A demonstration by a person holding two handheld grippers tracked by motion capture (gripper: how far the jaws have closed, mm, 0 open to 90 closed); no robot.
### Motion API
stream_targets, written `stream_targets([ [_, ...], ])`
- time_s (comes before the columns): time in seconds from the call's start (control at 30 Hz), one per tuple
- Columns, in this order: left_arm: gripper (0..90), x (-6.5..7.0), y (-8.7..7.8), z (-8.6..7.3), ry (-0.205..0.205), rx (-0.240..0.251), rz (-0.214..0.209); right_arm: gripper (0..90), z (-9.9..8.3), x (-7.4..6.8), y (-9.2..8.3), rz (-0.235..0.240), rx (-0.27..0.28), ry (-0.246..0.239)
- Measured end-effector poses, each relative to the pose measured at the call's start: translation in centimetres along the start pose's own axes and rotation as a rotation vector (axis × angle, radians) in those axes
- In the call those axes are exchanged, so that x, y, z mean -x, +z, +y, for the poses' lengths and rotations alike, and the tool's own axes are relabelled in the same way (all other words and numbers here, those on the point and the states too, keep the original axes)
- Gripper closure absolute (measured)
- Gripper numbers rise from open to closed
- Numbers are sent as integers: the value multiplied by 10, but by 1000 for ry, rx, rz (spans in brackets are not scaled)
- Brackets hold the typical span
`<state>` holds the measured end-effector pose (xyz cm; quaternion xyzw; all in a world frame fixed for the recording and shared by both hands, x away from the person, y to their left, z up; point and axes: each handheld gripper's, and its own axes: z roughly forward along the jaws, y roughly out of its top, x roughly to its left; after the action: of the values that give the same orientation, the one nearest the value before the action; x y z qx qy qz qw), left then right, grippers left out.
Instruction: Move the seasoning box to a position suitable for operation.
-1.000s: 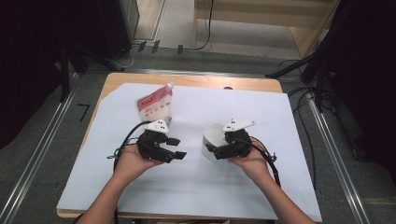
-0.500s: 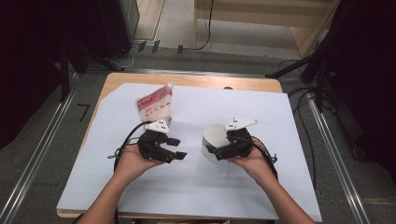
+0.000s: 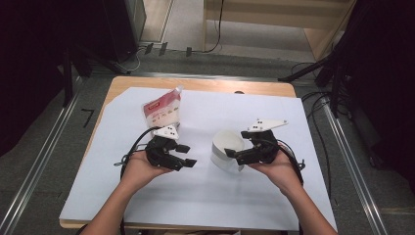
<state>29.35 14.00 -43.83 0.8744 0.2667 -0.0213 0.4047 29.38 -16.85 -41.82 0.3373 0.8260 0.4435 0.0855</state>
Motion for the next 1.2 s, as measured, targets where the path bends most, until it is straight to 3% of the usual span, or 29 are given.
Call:
stream_targets([
  [0.1,409,-3,-1,3,2,1,-9,177,-2,2,-12,26,3,-6],
  [0.23,413,-5,-1,9,11,-2,-8,208,-8,6,-24,8,10,-3],
  [0.43,467,-3,-4,22,34,10,20,370,-21,13,-36,-7,1,-14],
  [0.57,526,-4,-6,33,40,30,-7,422,-28,14,-41,-12,14,-4],
  [0.63,545,-5,-5,39,37,33,0,471,-31,15,-43,-17,6,0],
  [0.8,498,-11,0,46,58,-17,16,623,-42,7,-42,-48,-9,-26],
  [0.9,456,-15,3,46,63,-27,7,672,-46,5,-41,-30,-12,-9],
  [1.07,421,-19,3,45,52,4,3,806,-56,2,-40,16,9,38],
  [1.13,420,-20,5,44,50,14,0,827,-57,2,-38,18,11,41],
  [1.2,409,-19,9,44,68,-13,-8,875,-58,-3,-32,31,-5,21],
])
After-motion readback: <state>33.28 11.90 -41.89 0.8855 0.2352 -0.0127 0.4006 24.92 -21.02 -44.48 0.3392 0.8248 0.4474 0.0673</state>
